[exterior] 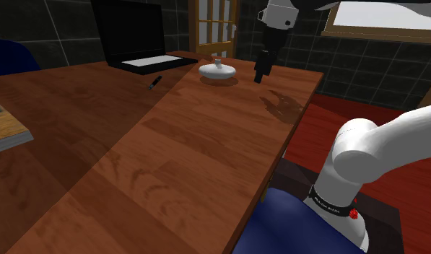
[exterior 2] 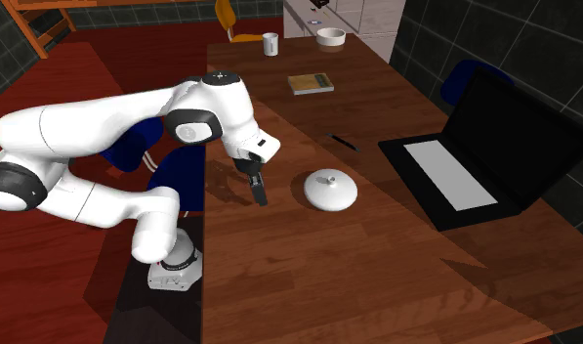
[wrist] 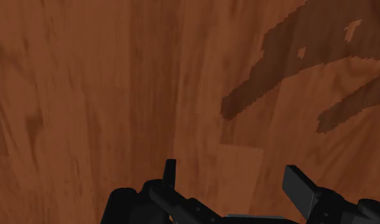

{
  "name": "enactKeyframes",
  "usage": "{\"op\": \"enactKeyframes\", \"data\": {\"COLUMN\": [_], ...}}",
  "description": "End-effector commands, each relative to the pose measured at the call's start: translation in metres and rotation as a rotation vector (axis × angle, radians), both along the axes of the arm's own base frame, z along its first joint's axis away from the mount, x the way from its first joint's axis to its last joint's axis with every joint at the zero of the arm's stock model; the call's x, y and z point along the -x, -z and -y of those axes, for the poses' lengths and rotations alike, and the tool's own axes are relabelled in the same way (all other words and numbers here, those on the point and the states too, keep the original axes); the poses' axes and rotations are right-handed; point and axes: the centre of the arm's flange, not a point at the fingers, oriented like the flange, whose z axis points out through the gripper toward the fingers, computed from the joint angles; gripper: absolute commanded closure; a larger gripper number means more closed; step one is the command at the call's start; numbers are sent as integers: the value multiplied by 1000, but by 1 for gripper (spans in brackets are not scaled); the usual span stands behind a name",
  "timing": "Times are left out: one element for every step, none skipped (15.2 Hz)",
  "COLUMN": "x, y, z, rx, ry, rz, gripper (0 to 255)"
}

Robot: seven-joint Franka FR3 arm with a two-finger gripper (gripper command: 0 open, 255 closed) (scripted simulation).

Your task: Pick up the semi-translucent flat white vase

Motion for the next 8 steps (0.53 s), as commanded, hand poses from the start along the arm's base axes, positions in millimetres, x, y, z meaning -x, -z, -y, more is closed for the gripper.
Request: {"op": "enactKeyframes", "data": {"x": [0,-13,-26,-39,-52,-65,-78,-91], "y": [0,-5,-11,-16,-21,-26,-31,-36], "z": [0,-1,-1,-1,-2,-2,-2,-2], "rx": [0,0,1,1,2,2,2,3], "ry": [0,5,11,16,22,27,32,38], "rz": [0,-5,-10,-15,-20,-25,-30,-35], "gripper": [0,0,0,0,0,0,0,0]}}
